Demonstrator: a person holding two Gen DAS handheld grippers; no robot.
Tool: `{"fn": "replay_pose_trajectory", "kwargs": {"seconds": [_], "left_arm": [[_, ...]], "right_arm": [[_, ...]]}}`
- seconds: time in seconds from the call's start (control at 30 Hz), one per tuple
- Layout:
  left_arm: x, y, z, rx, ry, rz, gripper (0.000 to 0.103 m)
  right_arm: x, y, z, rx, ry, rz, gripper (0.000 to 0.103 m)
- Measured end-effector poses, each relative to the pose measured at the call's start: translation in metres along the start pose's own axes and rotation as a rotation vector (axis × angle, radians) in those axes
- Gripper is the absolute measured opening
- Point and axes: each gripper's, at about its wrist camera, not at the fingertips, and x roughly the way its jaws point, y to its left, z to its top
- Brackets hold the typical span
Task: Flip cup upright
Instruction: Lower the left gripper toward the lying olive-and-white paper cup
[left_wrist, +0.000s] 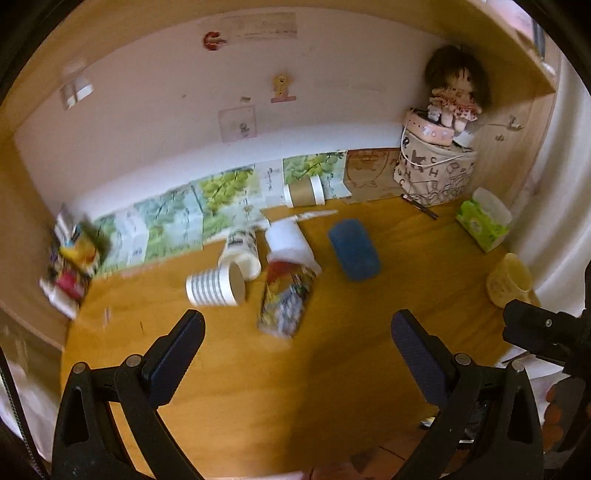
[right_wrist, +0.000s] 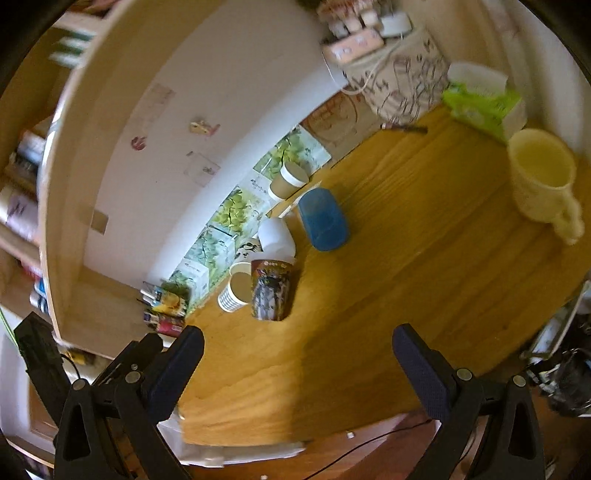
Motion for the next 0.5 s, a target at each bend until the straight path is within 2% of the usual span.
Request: {"fn": "replay_pose_trajectory", "kwargs": {"seconds": [0.23, 0.5], "left_arm": [[0.045, 0.002, 0.055, 0.17, 0.016, 0.024, 0.101], [0.105, -0.007, 0.105, 0.381, 0.03, 0.036, 0.101]], "right_arm": [[0.045, 0.005, 0.047, 0.091, 0.053, 0.065, 0.102], [0.089, 0.009, 0.097, 0.131, 0.04, 0.085, 0.102]]}}
